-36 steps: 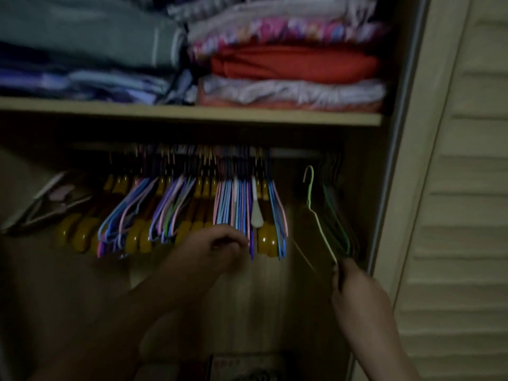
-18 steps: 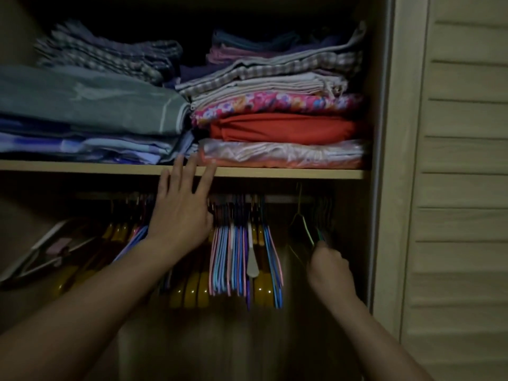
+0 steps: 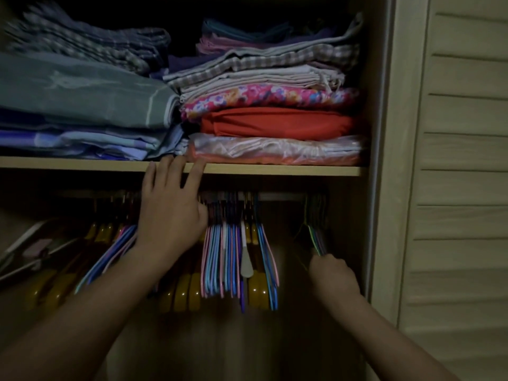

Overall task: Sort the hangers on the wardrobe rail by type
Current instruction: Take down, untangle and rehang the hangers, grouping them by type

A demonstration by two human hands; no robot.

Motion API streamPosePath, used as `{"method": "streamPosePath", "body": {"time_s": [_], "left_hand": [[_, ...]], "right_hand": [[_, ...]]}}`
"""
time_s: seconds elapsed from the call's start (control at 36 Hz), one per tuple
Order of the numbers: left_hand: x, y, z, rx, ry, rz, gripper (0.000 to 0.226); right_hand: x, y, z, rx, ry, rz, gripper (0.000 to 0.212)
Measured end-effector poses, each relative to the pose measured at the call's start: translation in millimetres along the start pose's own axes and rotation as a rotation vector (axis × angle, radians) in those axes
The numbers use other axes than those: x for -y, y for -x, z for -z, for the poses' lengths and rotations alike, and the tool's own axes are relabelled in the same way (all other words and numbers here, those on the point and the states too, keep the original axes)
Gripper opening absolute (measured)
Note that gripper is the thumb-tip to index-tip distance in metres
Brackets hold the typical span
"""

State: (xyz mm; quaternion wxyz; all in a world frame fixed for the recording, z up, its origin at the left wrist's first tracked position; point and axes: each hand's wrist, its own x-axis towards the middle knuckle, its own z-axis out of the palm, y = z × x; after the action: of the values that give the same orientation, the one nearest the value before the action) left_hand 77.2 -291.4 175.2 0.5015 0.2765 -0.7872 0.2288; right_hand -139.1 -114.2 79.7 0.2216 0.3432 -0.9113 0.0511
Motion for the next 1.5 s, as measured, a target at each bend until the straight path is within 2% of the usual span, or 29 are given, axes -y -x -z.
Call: {"method": "streamPosePath", "body": {"time_s": [0.11, 0.17, 0.25, 0.31, 0.36, 0.44, 0.61, 0.72, 0.89, 1.03, 1.19, 1.25, 1.36, 1.5], "left_hand": [[0.2, 0.1, 3.1, -0.006, 0.023, 0.001, 0.075], [1.3, -0.3, 4.3, -0.011, 0.030, -0.003, 0.075], [0.9, -0.5, 4.3, -0.013, 0.031, -0.001, 0.075], [-0.2, -0.7, 3.2, -0.018, 0.037, 0.008, 0.074], [-0.5, -0.9, 2.0, -0.013, 0.034, 0.015, 0.074], [0.7, -0.8, 1.3, -0.006, 0.022, 0.013, 0.075], [3.1, 0.9, -3.8, -0.028, 0.025, 0.004, 0.078], [1.8, 1.2, -9.0, -0.025, 0.022, 0.027, 0.080], [2.1, 1.2, -10.8, -0.014, 0.023, 0.035, 0.081], [3.1, 1.8, -9.9, -0.008, 0.034, 0.028, 0.082], [6.7, 1.6, -12.6, 0.017, -0.012, -0.003, 0.092], [7.7, 1.8, -13.0, 0.028, -0.028, -0.011, 0.094], [8.1, 0.9, -14.2, 0.044, -0.043, -0.021, 0.098], [10.2, 1.3, -15.1, 0.047, -0.083, -0.044, 0.100]], "right_hand": [[-1.4, 4.4, 5.8, 0.007, -0.027, -0.007, 0.067], [0.5, 10.4, 11.9, -0.085, -0.070, -0.016, 0.070], [5.3, 17.2, 15.0, -0.320, -0.187, 0.040, 0.050], [11.9, 20.4, 16.0, -0.399, -0.377, 0.098, 0.032], [21.9, 21.6, 16.8, -0.346, -0.562, 0.119, 0.021], [34.8, 18.2, 9.8, -0.182, -0.721, 0.093, 0.023], [44.8, 3.1, -9.3, -0.076, -0.789, -0.007, 0.044], [49.7, -6.7, -13.6, 0.081, -0.857, -0.040, 0.055], [56.1, -10.4, -24.4, 0.119, -0.967, -0.076, 0.047], [59.4, -8.3, -28.1, -0.118, -0.966, -0.056, 0.039], [58.8, -20.6, -5.0, -0.544, -0.710, 0.050, 0.025], [59.2, -32.5, 6.8, -0.606, -0.659, 0.037, 0.023], [59.0, -61.4, 21.7, -0.585, -0.591, 0.012, 0.018], [54.4, -73.7, 10.3, -0.357, -0.657, -0.074, 0.019]]}}
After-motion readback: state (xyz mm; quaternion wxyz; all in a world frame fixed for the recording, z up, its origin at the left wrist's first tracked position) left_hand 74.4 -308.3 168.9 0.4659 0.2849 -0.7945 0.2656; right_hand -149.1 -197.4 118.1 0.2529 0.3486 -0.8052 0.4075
